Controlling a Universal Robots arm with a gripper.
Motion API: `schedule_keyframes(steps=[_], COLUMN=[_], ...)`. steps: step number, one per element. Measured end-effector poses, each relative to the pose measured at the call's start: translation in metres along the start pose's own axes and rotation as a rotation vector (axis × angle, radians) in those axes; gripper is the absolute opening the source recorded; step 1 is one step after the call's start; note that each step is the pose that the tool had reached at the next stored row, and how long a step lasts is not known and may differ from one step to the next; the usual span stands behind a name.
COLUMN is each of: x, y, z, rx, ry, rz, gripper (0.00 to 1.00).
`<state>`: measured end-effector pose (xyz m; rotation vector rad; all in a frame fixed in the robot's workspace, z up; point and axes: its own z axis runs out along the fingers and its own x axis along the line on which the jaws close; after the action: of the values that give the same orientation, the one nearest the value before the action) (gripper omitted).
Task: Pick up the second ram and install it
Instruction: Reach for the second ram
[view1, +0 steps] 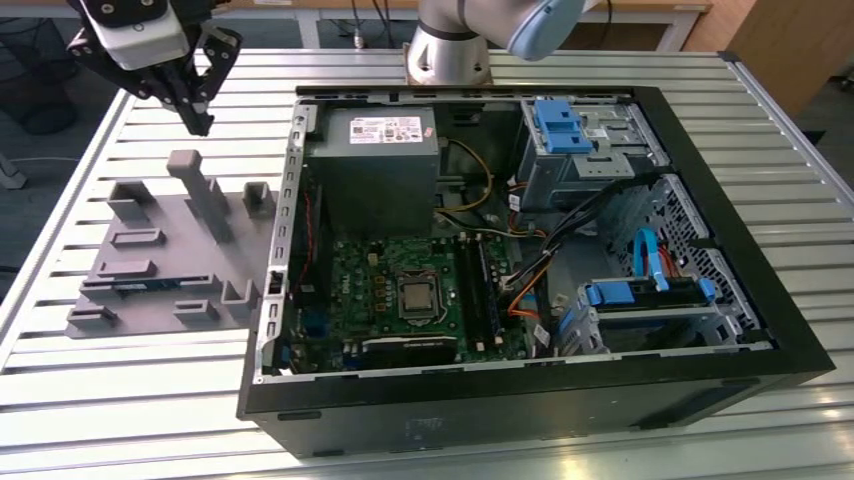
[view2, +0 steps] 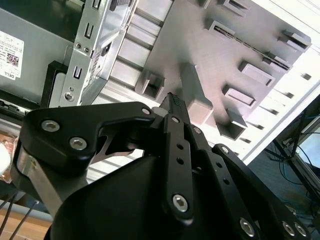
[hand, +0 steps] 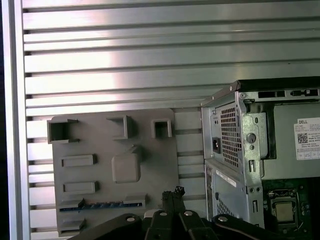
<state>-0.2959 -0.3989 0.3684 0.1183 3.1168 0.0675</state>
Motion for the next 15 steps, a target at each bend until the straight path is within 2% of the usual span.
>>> schedule_keyframes(steps=[15], x=[0.0120], y=[-0.0010], z=[0.0011], rx=[0.0001], ry=[0.0007], rz=[0.000], gripper=[0.11])
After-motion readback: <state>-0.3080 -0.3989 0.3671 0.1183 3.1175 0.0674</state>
